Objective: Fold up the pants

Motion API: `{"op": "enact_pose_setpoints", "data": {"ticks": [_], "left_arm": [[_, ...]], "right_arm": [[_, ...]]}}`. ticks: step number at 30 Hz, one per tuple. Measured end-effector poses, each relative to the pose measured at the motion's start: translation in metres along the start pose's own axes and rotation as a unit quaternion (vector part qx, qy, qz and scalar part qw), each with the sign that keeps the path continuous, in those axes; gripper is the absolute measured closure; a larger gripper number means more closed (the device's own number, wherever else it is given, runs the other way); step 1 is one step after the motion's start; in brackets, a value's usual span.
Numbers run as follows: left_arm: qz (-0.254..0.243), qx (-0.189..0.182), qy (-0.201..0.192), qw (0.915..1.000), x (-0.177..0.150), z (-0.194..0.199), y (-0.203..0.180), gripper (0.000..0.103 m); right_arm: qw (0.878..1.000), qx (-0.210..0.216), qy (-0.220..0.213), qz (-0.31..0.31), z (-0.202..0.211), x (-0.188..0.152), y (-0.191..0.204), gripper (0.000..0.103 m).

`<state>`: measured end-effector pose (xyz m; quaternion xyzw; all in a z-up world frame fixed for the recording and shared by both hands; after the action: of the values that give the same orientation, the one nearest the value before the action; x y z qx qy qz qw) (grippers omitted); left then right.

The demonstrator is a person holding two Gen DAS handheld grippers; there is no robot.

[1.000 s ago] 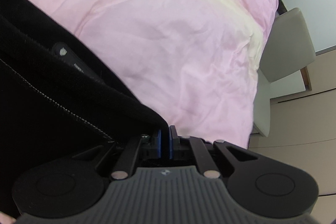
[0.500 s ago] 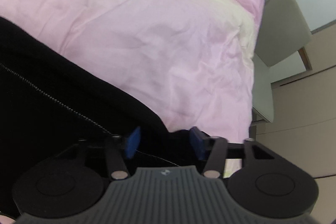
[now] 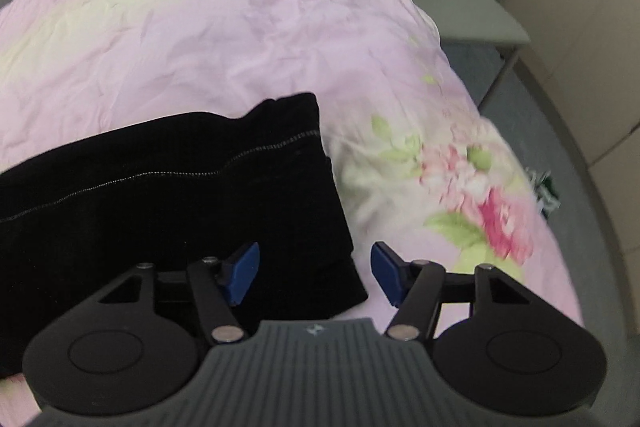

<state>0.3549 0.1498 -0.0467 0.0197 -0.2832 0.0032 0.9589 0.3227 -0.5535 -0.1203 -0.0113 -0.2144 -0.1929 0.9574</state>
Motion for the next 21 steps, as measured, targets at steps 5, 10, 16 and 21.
{"op": "enact_pose_setpoints", "data": {"ticks": [5,10,16,21], "left_arm": [[-0.024,-0.031,0.004,0.9992,-0.052,0.022,-0.04,0.025],[0.005,-0.058,0.01,0.9982,-0.102,0.043,-0.059,0.025],[-0.017,-0.067,0.023,0.9974,-0.158,0.052,-0.081,0.026],[-0.062,-0.065,0.032,0.9954,-0.193,0.042,-0.107,0.026]], "right_arm": [[0.987,0.069,-0.013,-0.147,-0.026,-0.008,-0.022,0.062],[0.963,0.108,-0.031,-0.245,-0.05,-0.01,-0.038,0.064],[0.951,0.173,-0.057,-0.249,-0.004,-0.011,-0.041,0.093],[0.949,0.152,-0.029,-0.274,-0.015,-0.036,-0.068,0.094]]}}
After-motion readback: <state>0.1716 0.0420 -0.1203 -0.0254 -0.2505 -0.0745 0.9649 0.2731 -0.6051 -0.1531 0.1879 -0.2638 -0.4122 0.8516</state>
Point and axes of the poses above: each gripper's, at about its wrist camera, not at the fingertips, and z roughly against the way its jaws point, y to its left, x to its top, the point moved 6 cm from there along -z, roughly the way its jaws point, and after that the axes turned 3 degrees about -y, right-handed, at the moved point
